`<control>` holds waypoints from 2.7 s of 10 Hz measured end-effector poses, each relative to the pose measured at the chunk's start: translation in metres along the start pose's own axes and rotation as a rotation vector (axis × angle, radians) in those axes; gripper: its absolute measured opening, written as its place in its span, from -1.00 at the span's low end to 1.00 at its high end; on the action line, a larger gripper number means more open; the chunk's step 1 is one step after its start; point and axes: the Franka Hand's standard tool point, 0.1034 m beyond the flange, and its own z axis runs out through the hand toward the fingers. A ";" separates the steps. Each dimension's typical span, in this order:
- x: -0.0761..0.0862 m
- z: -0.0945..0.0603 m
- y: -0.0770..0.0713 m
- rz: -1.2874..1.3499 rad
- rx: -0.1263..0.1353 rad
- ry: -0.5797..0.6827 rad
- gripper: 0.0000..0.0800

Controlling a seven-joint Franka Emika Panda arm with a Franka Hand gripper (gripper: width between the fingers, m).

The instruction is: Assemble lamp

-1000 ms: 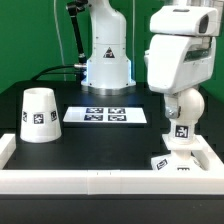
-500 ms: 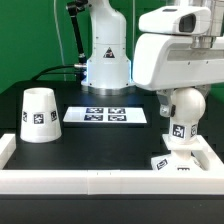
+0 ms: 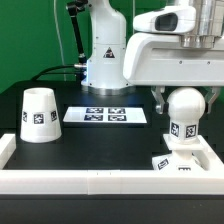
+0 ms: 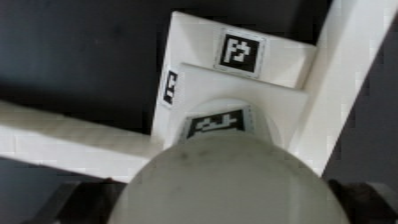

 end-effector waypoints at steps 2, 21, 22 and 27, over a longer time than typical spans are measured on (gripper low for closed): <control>-0.002 0.000 0.000 0.262 0.011 -0.023 0.44; -0.027 -0.011 -0.023 0.885 0.001 -0.097 0.75; -0.041 -0.018 -0.028 0.843 0.014 -0.083 0.75; -0.122 -0.029 0.035 0.747 0.089 -0.021 0.75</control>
Offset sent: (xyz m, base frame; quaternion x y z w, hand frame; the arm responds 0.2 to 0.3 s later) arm 0.0000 0.0000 0.0000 0.0000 0.0000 0.1296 0.9916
